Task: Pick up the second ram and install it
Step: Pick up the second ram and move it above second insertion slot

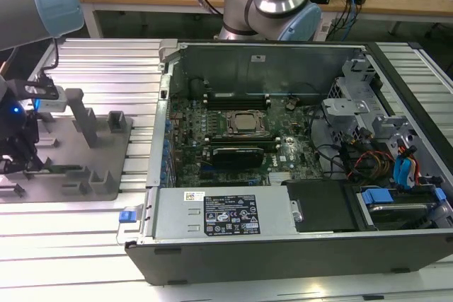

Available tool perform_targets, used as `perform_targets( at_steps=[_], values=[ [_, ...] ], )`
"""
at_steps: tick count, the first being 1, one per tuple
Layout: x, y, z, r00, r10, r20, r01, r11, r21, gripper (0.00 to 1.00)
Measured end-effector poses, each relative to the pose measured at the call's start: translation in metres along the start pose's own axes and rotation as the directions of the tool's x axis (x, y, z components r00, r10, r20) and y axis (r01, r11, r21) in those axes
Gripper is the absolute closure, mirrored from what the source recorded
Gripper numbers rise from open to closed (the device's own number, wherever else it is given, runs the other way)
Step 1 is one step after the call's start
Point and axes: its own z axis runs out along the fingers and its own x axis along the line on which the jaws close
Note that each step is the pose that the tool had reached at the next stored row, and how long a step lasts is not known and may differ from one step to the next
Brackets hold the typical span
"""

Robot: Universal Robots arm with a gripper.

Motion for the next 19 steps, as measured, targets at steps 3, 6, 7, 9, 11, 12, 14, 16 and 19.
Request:
perform_targets(
  at_steps=[3, 6, 7, 9, 11, 12, 14, 16, 19],
  values=[
    [-0.0002, 0.0002, -0.0052, 1.0, 0.0, 0.0, 0.0, 1.0, 0.0, 0.91],
    [-0.0006, 0.0006, -0.0159, 1.0, 0.0, 0.0, 0.0, 1.0, 0.0001, 0.91],
    [-0.0007, 0.0007, -0.0176, 1.0, 0.0, 0.0001, 0.0, 1.0, 0.0001, 0.91],
    [-0.0009, 0.0009, -0.0233, 1.0, 0.0, 0.0, 0.0, 1.0, 0.0001, 0.91],
    [-0.0012, 0.0013, -0.0316, 1.0, 0.0, 0.0, 0.0, 1.0, 0.0, 0.91],
    [-0.0014, 0.0014, -0.0355, 1.0, 0.0, 0.0, 0.0, 1.0, 0.0, 0.91],
    [-0.0015, 0.0016, -0.0384, 1.0, 0.0, 0.0001, 0.0, 1.0, 0.0002, 0.91],
    [-0.0017, 0.0018, -0.0439, 1.0, 0.0, 0.0, 0.0, 1.0, 0.0003, 0.91],
    [-0.0019, 0.002, -0.0494, 1.0, 0.0, 0.0, 0.0, 1.0, 0.0002, 0.91]
  ],
)
